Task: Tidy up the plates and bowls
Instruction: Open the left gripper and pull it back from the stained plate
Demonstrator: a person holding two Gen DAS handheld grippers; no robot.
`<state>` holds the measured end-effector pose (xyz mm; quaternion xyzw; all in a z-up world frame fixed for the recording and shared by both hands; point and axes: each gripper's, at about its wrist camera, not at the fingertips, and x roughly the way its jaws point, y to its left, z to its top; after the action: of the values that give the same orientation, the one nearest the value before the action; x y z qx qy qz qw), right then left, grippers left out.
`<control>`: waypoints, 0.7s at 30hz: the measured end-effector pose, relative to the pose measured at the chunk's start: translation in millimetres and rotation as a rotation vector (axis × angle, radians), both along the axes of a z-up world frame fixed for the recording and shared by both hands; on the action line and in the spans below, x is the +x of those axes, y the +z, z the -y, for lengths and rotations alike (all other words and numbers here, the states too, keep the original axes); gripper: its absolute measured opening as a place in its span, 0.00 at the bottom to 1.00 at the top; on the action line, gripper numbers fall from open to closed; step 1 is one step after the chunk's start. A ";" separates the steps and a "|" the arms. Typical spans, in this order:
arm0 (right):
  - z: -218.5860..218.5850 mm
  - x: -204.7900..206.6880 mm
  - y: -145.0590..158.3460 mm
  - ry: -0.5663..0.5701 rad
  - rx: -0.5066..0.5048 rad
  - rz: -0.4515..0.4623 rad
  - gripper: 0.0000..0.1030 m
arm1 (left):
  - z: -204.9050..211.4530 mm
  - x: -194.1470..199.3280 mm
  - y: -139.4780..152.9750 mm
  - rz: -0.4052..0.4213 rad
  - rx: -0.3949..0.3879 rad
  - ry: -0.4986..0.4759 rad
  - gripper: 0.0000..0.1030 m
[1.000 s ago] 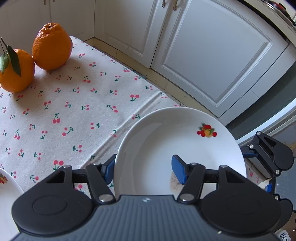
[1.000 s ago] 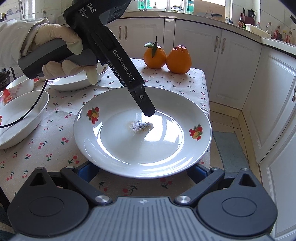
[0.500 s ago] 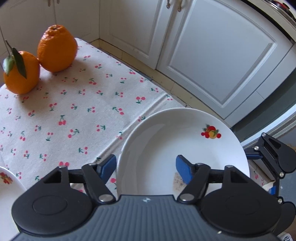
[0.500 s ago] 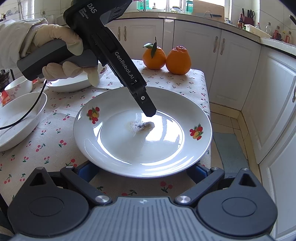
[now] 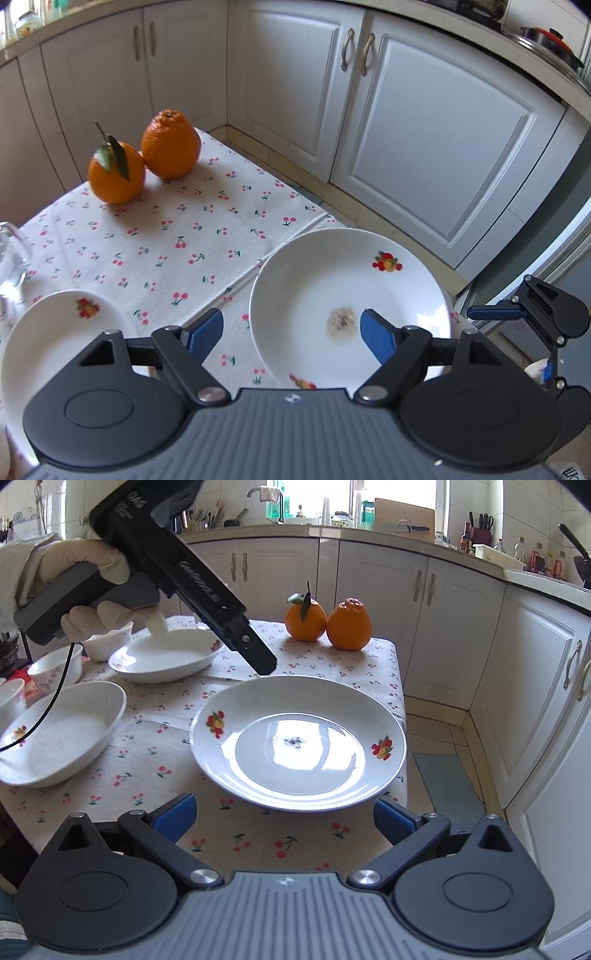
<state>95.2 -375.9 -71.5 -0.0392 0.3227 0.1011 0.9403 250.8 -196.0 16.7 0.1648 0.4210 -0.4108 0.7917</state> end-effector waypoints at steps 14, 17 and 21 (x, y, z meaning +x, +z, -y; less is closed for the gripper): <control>-43.0 -45.3 17.5 0.038 0.003 0.043 1.00 | -61.1 -95.8 11.7 0.094 -0.011 0.035 0.87; -47.1 -51.5 22.1 0.040 0.009 0.054 1.00 | -70.1 -113.6 12.7 0.123 -0.023 0.037 0.87; -54.4 -59.5 25.9 0.045 0.001 0.063 1.00 | -81.5 -133.5 11.7 0.161 -0.038 0.051 0.87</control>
<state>35.7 -321.6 -45.7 -0.0493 0.2917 0.1213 0.9475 117.3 -114.5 28.4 0.1717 0.3521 -0.3837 0.8363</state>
